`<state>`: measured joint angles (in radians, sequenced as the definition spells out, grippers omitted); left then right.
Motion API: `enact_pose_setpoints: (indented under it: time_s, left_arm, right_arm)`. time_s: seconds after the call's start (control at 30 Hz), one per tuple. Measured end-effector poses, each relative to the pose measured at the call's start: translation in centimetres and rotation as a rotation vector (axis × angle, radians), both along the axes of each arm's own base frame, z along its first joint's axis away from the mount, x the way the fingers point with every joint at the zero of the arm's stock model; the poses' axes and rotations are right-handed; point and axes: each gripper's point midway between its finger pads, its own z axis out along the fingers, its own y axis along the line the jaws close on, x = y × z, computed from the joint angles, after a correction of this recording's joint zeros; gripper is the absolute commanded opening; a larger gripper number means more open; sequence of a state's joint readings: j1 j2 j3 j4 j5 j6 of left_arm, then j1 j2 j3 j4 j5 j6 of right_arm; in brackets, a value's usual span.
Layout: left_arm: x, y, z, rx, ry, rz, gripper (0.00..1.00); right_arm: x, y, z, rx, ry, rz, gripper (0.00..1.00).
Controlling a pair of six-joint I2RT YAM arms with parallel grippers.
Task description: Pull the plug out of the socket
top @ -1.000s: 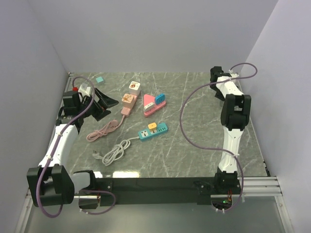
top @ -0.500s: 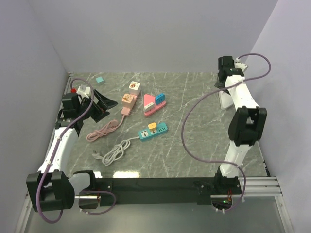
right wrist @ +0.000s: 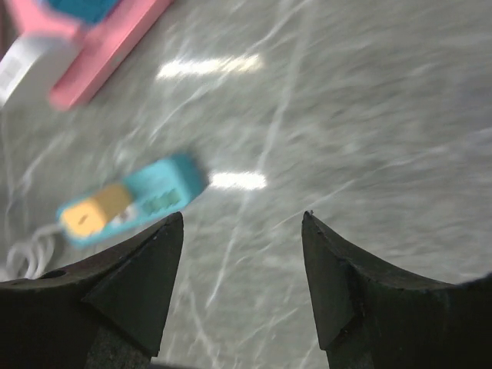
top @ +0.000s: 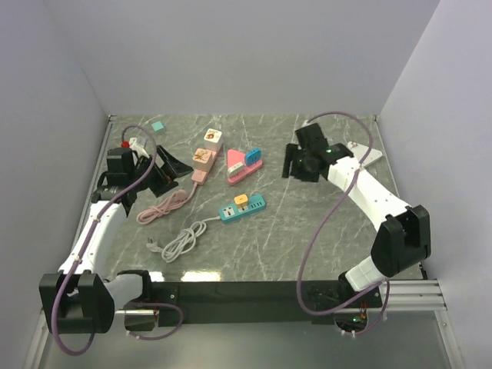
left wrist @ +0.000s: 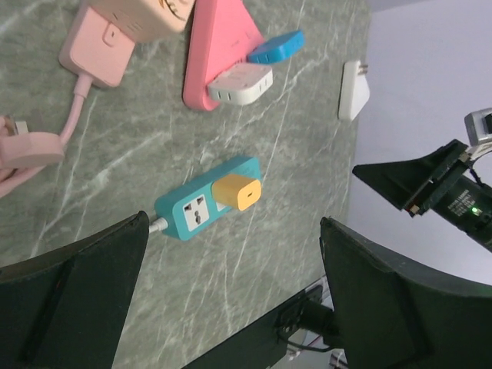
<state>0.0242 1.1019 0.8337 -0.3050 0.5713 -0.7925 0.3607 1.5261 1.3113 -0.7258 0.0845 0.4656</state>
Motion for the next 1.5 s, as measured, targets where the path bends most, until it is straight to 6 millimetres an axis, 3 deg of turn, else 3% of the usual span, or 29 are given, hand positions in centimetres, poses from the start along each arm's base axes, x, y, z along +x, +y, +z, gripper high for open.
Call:
enact_pose_setpoints:
  time_s: [0.17,0.37,0.47,0.6,0.7,0.9,1.03,1.17,1.3,1.4,1.5]
  left_arm:
    - [-0.8,-1.2,-0.5,0.019,0.013,-0.044,0.99]
    - [-1.4,-2.0,-0.6,0.035,0.01,-0.072,0.99]
    - [-2.2,-2.9,-1.6,0.071,0.036,-0.112,0.92]
    - [-3.0,-4.5,-3.8,0.148,0.124,-0.182,0.7]
    - [-3.2,-5.5,-5.7,0.205,0.183,-0.22,0.62]
    - [-4.6,-8.0,-9.7,0.293,0.287,-0.305,0.53]
    - [-5.3,-9.7,-11.1,0.332,0.315,-0.36,0.5]
    - [-4.9,-11.1,-10.7,0.366,0.282,-0.392,0.55]
    - [-3.0,-13.0,-8.4,0.426,0.16,-0.434,0.69]
    - [-1.5,-14.3,-6.9,0.477,0.082,-0.466,0.73]
    - [-0.2,-15.4,-6.5,0.539,0.032,-0.51,0.74]
  right_arm:
    - [-3.0,6.6,0.2,0.119,0.028,0.191,0.7]
    - [-5.6,12.2,0.9,0.246,0.045,0.323,0.68]
    - [-6.9,14.0,0.3,0.295,0.072,0.349,0.68]
    - [-7.2,14.5,-0.6,0.307,0.113,0.327,0.67]
    - [-7.0,14.9,-1.2,0.297,0.141,0.31,0.67]
    - [-6.8,17.0,-2.0,0.248,0.171,0.269,0.67]
    - [-7.1,16.1,-3.0,0.21,0.21,0.153,0.66]
    - [-7.0,14.5,-3.8,0.206,0.216,-0.02,0.64]
    - [-8.6,12.2,-5.2,0.221,0.246,-0.172,0.61]
    - [-8.5,11.9,-5.2,0.259,0.263,-0.232,0.58]
    - [-7.5,12.0,-5.2,0.307,0.27,-0.273,0.47]
